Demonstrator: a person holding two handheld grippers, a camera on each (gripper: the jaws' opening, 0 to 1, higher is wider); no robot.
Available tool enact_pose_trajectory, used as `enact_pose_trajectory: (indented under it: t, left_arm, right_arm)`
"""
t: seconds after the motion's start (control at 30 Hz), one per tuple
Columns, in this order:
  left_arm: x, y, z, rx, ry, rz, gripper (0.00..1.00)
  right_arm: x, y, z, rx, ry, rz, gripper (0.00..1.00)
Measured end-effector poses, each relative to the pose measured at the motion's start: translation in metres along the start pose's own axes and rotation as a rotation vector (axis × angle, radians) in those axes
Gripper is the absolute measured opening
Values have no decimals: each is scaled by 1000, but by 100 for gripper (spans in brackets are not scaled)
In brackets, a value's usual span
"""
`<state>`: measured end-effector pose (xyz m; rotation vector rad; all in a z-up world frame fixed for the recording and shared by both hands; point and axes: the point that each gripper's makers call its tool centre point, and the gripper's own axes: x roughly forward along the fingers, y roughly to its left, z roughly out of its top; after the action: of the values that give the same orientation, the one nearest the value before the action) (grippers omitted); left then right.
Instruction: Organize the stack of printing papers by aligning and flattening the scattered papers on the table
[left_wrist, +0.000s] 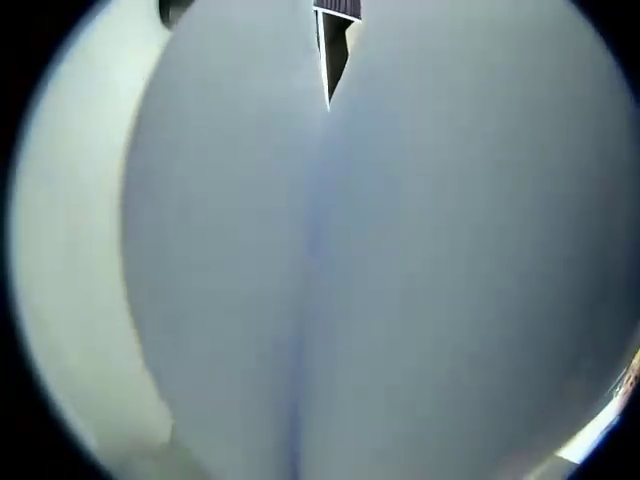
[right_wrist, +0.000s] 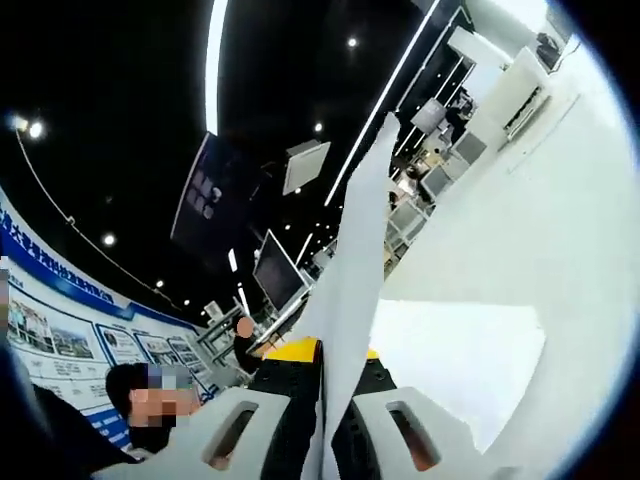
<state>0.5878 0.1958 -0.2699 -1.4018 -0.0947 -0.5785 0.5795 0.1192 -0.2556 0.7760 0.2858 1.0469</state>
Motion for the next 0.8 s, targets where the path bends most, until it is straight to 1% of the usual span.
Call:
enact_pose_trajectory:
  t: [0.03, 0.07, 0.17, 0.23, 0.37, 0.57, 0.67, 0.73, 0.8]
  left_arm:
    - [0, 0, 0, -1, 0, 0, 25]
    - [0, 0, 0, 0, 0, -1, 25]
    - [0, 0, 0, -1, 0, -1, 25]
    - [0, 0, 0, 0, 0, -2, 25]
    - [0, 0, 0, 1, 0, -2, 25]
    - [0, 0, 0, 1, 0, -3, 24]
    - [0, 1, 0, 0, 1, 3, 24]
    - [0, 2, 0, 1, 1, 8, 23]
    - [0, 2, -1, 8, 2, 10, 21]
  right_arm:
    - [0, 1, 1, -26, -4, -3, 0]
    - [0, 3, 1, -31, -5, -4, 0]
    - [-3, 5, 0, -12, -13, -1, 0]
    - [-4, 5, -1, -40, -20, -9, 0]
    - [-2, 5, -6, -48, 1, -9, 0]
    - [-2, 3, -5, -70, -18, -30, 0]
    - [-1, 2, -9, -102, -11, -40, 0]
    - [0, 0, -9, -144, -17, -56, 0]
    - [0, -2, -8, -153, -19, -60, 0]
